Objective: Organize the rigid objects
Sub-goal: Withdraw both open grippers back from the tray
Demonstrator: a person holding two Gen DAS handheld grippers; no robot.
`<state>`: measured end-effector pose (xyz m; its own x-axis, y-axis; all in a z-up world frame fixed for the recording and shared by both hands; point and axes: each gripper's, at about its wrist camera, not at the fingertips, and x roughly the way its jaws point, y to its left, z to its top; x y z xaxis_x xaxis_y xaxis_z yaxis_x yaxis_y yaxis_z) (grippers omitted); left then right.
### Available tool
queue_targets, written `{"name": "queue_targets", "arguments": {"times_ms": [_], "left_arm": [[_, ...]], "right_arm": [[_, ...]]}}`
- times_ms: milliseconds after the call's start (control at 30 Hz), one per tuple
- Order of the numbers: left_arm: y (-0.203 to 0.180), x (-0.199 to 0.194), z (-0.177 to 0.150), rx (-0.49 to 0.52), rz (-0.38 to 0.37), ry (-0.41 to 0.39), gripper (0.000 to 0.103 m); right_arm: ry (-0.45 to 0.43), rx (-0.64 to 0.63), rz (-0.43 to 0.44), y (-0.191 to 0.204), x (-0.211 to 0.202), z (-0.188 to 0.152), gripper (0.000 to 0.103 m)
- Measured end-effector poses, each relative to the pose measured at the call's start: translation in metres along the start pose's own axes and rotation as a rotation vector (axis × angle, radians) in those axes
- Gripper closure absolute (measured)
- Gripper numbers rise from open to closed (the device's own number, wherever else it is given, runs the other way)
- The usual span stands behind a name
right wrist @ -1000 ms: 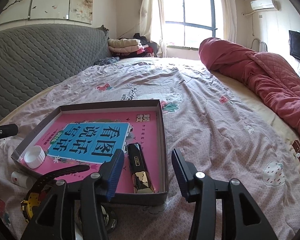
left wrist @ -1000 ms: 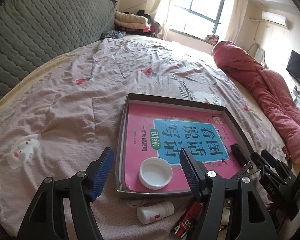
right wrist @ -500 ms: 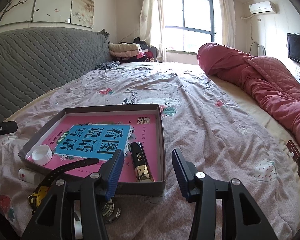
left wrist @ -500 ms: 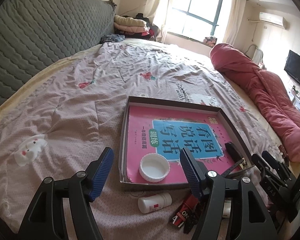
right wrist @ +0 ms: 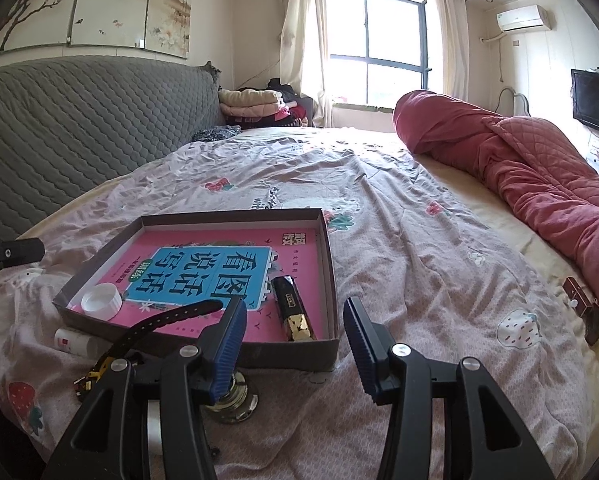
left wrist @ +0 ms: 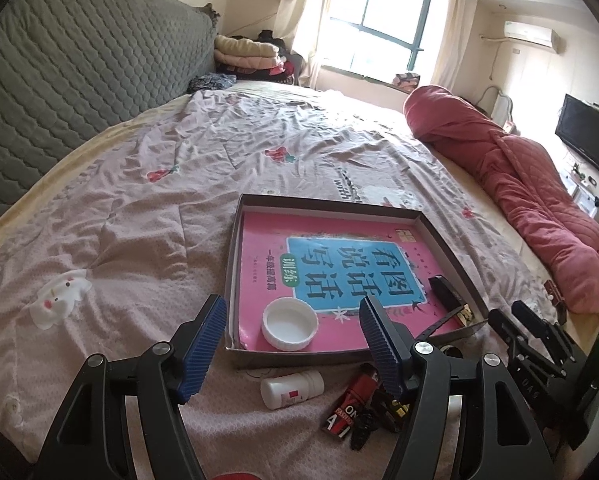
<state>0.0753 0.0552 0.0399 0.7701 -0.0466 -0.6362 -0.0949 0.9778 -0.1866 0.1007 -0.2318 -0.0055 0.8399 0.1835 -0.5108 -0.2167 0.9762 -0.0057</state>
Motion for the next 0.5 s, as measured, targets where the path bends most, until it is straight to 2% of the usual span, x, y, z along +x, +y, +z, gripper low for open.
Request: {"name": "queue_targets", "arguments": {"times_ms": [500], "left_arm": [[0.009,-0.010,0.000,-0.013,0.004,0.005,0.032]], "right_arm": [[0.006,0.016,-0.004,0.005,-0.015,-0.005,0.053]]}}
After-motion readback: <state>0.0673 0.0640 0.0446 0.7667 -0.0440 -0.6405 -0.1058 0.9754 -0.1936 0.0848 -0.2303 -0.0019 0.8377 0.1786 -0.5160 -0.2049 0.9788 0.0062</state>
